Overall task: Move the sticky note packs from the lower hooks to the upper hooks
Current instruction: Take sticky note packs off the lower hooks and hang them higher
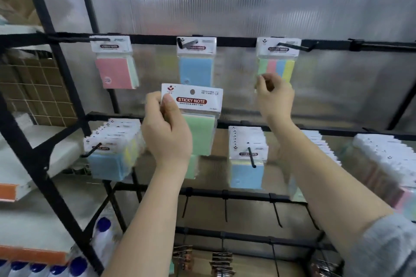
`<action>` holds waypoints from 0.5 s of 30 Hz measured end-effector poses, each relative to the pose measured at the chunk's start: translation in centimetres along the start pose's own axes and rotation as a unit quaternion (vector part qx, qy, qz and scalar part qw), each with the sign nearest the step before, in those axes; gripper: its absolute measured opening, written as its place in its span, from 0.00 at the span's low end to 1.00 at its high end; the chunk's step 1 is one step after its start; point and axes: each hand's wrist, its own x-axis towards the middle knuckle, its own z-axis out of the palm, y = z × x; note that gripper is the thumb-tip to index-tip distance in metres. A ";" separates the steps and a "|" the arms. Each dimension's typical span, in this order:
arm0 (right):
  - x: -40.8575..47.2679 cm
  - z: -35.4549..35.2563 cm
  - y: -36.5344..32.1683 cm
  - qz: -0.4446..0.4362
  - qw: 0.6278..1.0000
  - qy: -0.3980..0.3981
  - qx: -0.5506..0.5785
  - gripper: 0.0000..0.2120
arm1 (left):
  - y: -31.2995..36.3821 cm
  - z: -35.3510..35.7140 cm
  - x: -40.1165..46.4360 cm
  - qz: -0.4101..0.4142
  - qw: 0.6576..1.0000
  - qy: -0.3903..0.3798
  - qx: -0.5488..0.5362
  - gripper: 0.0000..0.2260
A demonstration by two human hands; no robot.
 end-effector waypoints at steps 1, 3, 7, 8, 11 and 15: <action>0.1 -1.4 0.9 0.002 1.000 -0.009 -0.011 0.10 | 0.6 1.0 -0.9 0.000 1.000 0.002 -0.003 0.07; 0.4 -4.3 2.6 0.007 0.998 -0.040 -0.043 0.11 | 2.0 3.1 -2.9 0.007 1.000 -0.001 -0.014 0.07; 1.0 -10.2 5.5 -0.002 0.984 -0.113 -0.135 0.11 | 5.2 7.1 -7.1 0.007 0.999 -0.014 -0.035 0.08; 1.1 -11.7 6.0 -0.002 0.982 -0.120 -0.143 0.11 | 5.9 8.0 -8.0 0.004 0.999 -0.018 -0.035 0.08; 1.1 -16.2 7.7 0.003 0.978 -0.133 -0.159 0.10 | 8.1 10.2 -10.7 0.014 0.999 -0.020 -0.020 0.07; 0.7 -21.0 9.9 0.002 0.971 -0.153 -0.186 0.10 | 10.9 12.3 -13.6 0.020 0.999 -0.010 -0.034 0.08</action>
